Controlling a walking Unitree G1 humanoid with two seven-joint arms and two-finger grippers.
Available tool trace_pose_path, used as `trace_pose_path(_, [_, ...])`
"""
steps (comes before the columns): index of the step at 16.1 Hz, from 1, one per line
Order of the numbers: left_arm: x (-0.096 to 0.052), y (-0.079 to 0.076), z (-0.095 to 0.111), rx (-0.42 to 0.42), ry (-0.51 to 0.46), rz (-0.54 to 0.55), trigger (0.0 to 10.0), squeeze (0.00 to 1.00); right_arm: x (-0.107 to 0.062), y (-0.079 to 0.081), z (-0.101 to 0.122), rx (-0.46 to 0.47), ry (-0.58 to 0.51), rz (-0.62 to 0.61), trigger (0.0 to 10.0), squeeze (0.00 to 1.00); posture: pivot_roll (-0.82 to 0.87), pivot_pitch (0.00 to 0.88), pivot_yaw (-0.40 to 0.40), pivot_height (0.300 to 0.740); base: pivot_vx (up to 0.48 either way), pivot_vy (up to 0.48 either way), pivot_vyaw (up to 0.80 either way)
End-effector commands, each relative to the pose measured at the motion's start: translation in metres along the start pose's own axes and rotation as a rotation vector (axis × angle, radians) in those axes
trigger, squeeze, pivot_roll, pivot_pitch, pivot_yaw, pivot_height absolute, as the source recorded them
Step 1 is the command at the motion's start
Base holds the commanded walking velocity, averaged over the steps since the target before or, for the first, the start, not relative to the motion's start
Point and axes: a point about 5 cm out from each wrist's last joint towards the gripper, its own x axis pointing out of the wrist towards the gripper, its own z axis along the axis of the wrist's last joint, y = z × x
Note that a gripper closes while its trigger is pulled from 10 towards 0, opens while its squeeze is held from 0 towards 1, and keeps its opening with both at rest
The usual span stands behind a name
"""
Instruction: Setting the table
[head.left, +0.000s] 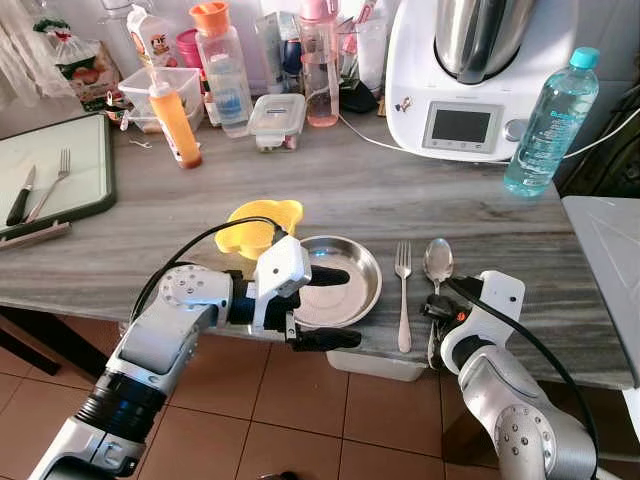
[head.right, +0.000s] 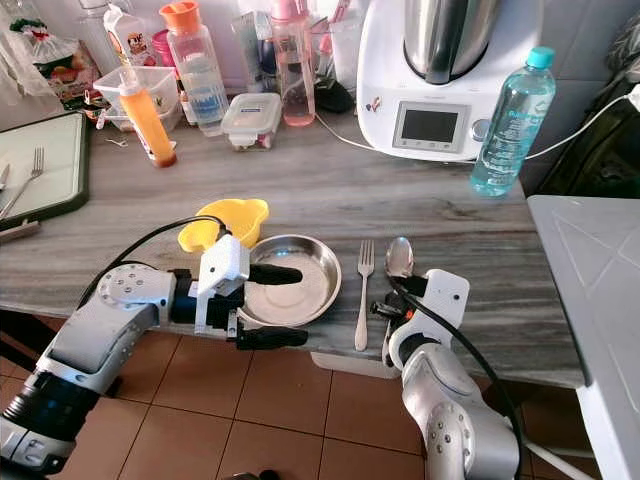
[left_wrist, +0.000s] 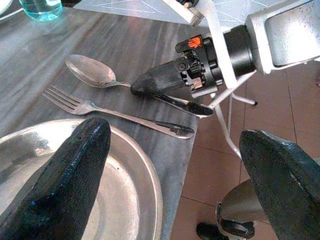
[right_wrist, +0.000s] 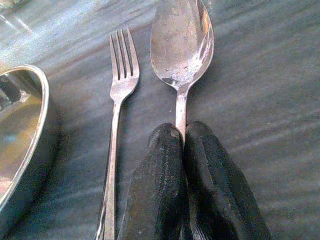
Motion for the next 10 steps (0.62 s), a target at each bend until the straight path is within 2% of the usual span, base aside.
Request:
trace_pose_path(1, [0.0,-0.002,0.002,0.019,0.009,-0.002,10.0,0.0,0.003,0.006,-0.011,0.057,0.045,-0.006,10.0,0.0,-0.03,0.09,0.102,0.74,0.0,0.0,0.0])
trace_pose_path(3, [0.0,-0.002,0.002,0.018,0.01,-0.004,10.0,0.0,0.004,0.0,-0.009,0.05,0.04,-0.019,10.0,0.0,-0.03,0.09,0.102,0.74,0.0,0.0,0.0])
trace_pose_path(10, [0.0,-0.003,-0.001,0.014,0.015,-0.004,10.0,0.0,0.01,-0.006,-0.002,0.038,0.016,-0.035,10.0,0.0,-0.03,0.097,0.104,0.74,0.0,0.0,0.0])
